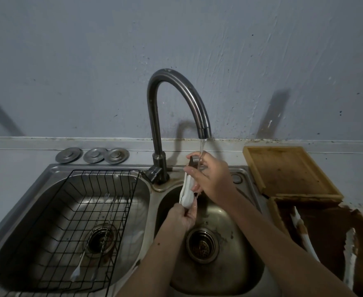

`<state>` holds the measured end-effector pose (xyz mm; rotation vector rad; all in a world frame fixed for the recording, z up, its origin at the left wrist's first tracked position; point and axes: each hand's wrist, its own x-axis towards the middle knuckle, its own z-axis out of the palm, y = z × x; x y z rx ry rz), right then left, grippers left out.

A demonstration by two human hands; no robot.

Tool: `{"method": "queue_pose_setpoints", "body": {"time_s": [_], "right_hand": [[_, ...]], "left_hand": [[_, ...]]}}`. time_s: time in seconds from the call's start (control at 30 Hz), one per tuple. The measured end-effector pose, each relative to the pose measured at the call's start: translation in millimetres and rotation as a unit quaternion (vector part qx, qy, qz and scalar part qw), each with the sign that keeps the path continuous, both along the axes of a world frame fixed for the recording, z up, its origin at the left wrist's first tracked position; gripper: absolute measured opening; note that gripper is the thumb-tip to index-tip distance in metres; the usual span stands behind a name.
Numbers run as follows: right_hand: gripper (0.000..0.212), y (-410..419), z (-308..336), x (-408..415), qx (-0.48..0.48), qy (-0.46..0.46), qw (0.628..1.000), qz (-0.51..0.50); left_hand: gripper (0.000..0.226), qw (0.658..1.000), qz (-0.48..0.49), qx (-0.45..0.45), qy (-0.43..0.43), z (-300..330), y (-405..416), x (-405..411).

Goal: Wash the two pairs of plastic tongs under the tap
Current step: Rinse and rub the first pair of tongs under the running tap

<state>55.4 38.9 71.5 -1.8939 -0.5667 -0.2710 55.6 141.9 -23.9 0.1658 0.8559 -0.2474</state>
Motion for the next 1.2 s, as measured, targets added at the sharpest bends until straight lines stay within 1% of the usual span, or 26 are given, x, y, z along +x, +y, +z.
{"method": "queue_pose_setpoints", "body": {"time_s": [0.1, 0.2, 0.27, 0.33, 0.4, 0.47, 0.57, 0.63, 0.7, 0.73, 0.77, 0.83, 0.87, 0.9, 0.93, 0.97, 1.0, 1.03, 1.07, 1.1, 1.13, 1.17, 1.2], "right_hand": [[0.026, 0.5, -3.5, 3.3, 0.018, -0.012, 1.000, -0.015], [0.035, 0.6, -4.7, -0.7, 0.000, -0.054, 0.998, -0.026], [0.035, -1.5, -3.9, -2.1, -0.007, -0.055, 0.998, -0.035], [0.036, -4.4, -4.5, -2.0, -0.037, -0.071, 0.996, -0.040], [0.039, -8.7, -2.8, -2.5, -0.096, -0.116, 0.988, -0.034], [0.035, -14.3, 2.6, -1.3, -0.130, -0.154, 0.979, -0.030], [0.029, -20.0, 12.1, 2.7, -0.138, -0.205, 0.968, -0.036], [0.028, -21.8, 17.4, 4.7, -0.164, -0.233, 0.958, -0.036], [0.017, -24.8, 23.3, 6.5, -0.192, -0.251, 0.948, -0.033], [0.013, -27.2, 24.9, 8.1, -0.222, -0.270, 0.936, -0.032], [0.015, -29.6, 25.3, 9.4, -0.273, -0.301, 0.913, -0.036], [0.026, -31.2, 19.1, 7.9, -0.411, -0.353, 0.839, -0.043], [0.035, -29.7, 11.5, 5.0, -0.476, -0.347, 0.807, -0.044], [0.048, -27.4, 2.7, 1.1, -0.533, -0.319, 0.783, -0.044], [0.061, -25.0, -7.0, -2.1, -0.575, -0.284, 0.766, -0.041], [0.070, -22.7, -17.5, -4.5, -0.601, -0.256, 0.756, -0.040], [0.072, -21.4, -27.4, -4.1, -0.610, -0.237, 0.755, -0.042], [0.068, -21.8, -34.7, -2.2, -0.601, -0.212, 0.769, -0.043], [0.062, -23.7, -40.0, 0.9, -0.576, -0.178, 0.797, -0.040], [0.054, -24.3, -43.6, 3.9, -0.542, -0.132, 0.829, -0.031], [0.047, -24.7, -46.4, 4.3, -0.500, -0.071, 0.863, -0.021], [0.043, -23.5, -48.8, 3.1, -0.441, 0.000, 0.898, -0.011], [0.042, -21.2, -52.2, 0.7, -0.370, 0.069, 0.927, -0.007]], "left_hand": [[0.037, 1.000, -0.017, -0.010, 0.004, -1.8, 2.0, -0.1], [0.037, 1.000, 0.000, -0.003, 0.014, 0.7, 0.4, 0.6], [0.036, 1.000, 0.007, 0.000, 0.022, 2.3, -1.3, -0.8], [0.034, 0.999, 0.008, 0.012, 0.029, 3.4, -2.1, -4.4], [0.034, 0.999, 0.005, 0.029, 0.034, 3.1, -1.5, -6.0], [0.034, 0.998, -0.002, 0.047, 0.032, 4.2, -0.8, -7.8], [0.029, 0.997, -0.003, 0.068, 0.022, 6.3, 1.1, -8.2], [0.035, 0.997, 0.003, 0.079, 0.022, 5.5, 2.8, -6.5], [0.035, 0.994, 0.000, 0.107, 0.019, 6.7, 4.8, -5.7], [0.030, 0.991, -0.003, 0.134, 0.016, 7.4, 5.9, -5.7], [0.026, 0.985, -0.010, 0.173, 0.009, 7.7, 6.9, -5.6], [0.026, 0.966, -0.021, 0.256, -0.032, 11.9, 8.5, -6.4], [0.027, 0.956, -0.021, 0.288, -0.056, 13.7, 9.0, -5.9], [0.028, 0.946, -0.014, 0.316, -0.076, 15.1, 9.5, -4.4], [0.029, 0.931, -0.009, 0.355, -0.087, 16.1, 10.2, -2.7], [0.032, 0.909, -0.013, 0.408, -0.086, 16.5, 12.1, -0.6], [0.034, 0.883, -0.026, 0.461, -0.086, 17.4, 15.9, 0.6], [0.036, 0.856, -0.051, 0.505, -0.092, 19.7, 19.4, -0.3], [0.038, 0.837, -0.083, 0.531, -0.100, 23.2, 22.8, -1.8], [0.039, 0.826, -0.117, 0.541, -0.111, 26.6, 28.6, -2.8], [0.041, 0.824, -0.147, 0.533, -0.124, 29.3, 34.0, -4.1], [0.045, 0.822, -0.171, 0.527, -0.134, 30.3, 40.0, -4.2], [0.050, 0.813, -0.183, 0.535, -0.140, 31.0, 46.6, -3.8]]}}
